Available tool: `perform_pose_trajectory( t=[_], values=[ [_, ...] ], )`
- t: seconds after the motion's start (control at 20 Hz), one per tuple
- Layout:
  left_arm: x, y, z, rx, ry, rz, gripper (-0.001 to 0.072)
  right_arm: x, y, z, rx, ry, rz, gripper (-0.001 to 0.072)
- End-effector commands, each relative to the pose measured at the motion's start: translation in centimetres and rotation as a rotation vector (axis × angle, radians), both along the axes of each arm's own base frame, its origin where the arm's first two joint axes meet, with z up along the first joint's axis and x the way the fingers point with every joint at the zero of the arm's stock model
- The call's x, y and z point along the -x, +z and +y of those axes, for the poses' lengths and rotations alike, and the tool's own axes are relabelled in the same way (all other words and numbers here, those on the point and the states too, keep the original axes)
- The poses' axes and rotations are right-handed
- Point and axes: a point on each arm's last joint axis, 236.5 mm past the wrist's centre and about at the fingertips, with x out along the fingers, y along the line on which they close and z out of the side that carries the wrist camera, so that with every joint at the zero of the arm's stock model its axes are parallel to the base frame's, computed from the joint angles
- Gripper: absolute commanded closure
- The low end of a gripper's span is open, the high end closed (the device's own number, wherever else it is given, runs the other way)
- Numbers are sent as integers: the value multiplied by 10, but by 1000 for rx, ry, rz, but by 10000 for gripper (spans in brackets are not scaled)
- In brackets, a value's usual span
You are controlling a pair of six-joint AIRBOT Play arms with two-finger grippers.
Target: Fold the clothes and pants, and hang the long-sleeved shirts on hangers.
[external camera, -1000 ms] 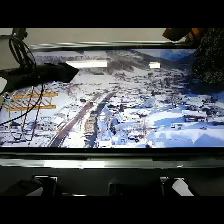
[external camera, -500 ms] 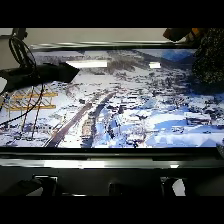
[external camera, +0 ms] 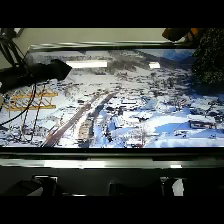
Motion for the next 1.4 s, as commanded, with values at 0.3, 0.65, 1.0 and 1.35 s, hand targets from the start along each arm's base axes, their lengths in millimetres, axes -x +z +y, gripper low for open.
perform_pose_trajectory(
  t=[0.3, 0.65, 1.0, 1.35],
  values=[
    [2, 0, 34, -86, 71, -2, 641, -258, -235, 159, -177, 1058, 867, 507],
    [25, -62, 99, -341, 121, 148, 684, -269, -363, 236, 18, 1136, 1394, 681],
    [51, -112, 117, -349, 150, 221, 681, -239, -467, 261, -229, 1259, 1531, 680],
    [45, -107, 117, -342, 158, 190, 681, -231, -486, 261, -263, 1263, 1577, 678]
  ],
)
